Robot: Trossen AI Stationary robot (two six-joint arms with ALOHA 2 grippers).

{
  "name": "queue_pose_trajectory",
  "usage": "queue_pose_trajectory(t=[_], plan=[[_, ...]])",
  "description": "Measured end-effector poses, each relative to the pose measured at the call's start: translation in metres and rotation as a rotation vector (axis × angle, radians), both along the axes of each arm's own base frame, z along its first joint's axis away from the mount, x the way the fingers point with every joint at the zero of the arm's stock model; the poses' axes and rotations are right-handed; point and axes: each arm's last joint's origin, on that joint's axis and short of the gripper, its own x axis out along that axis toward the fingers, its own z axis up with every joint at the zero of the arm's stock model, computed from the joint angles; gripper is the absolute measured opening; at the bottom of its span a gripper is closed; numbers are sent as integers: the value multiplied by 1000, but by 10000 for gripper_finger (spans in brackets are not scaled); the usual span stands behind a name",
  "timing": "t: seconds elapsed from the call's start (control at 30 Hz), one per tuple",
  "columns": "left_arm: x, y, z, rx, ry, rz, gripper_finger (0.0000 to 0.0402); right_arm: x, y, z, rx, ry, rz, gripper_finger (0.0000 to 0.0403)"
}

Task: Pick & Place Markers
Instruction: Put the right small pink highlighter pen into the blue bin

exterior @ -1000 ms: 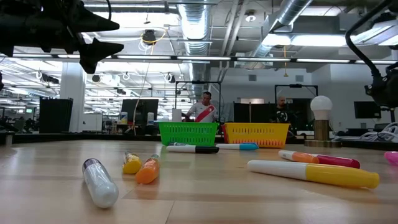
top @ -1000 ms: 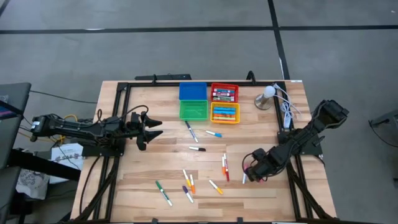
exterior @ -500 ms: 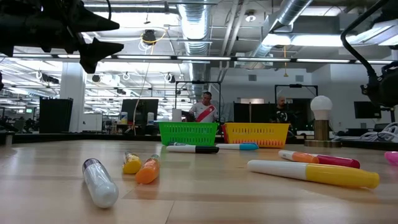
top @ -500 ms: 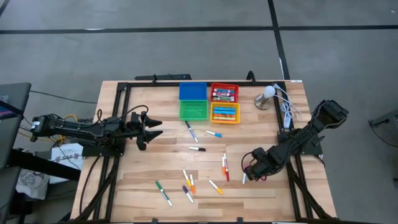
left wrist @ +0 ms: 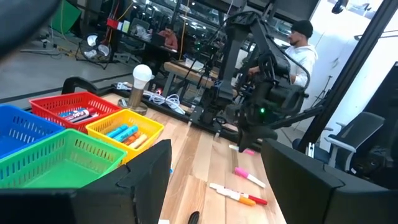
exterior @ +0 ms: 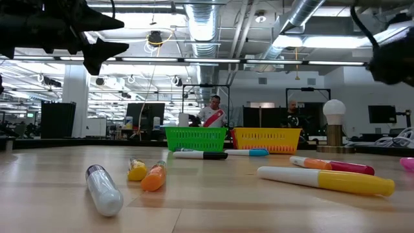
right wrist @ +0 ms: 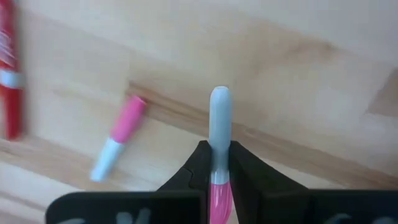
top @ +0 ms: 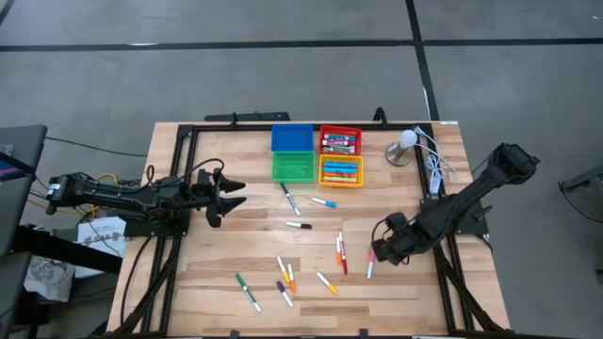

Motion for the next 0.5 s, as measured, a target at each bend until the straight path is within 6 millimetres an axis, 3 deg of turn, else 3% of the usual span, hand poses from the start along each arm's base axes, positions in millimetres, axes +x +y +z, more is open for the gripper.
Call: queue_pose_trajectory(t=[0.27, 0.5], plan=[[0, 0, 1, -13, -10, -1, 249, -1, -12, 41, -71, -261, -96, 34], [0, 0, 2, -46, -29, -4, 249, 18, -21, 69, -158, -572, -125, 28]])
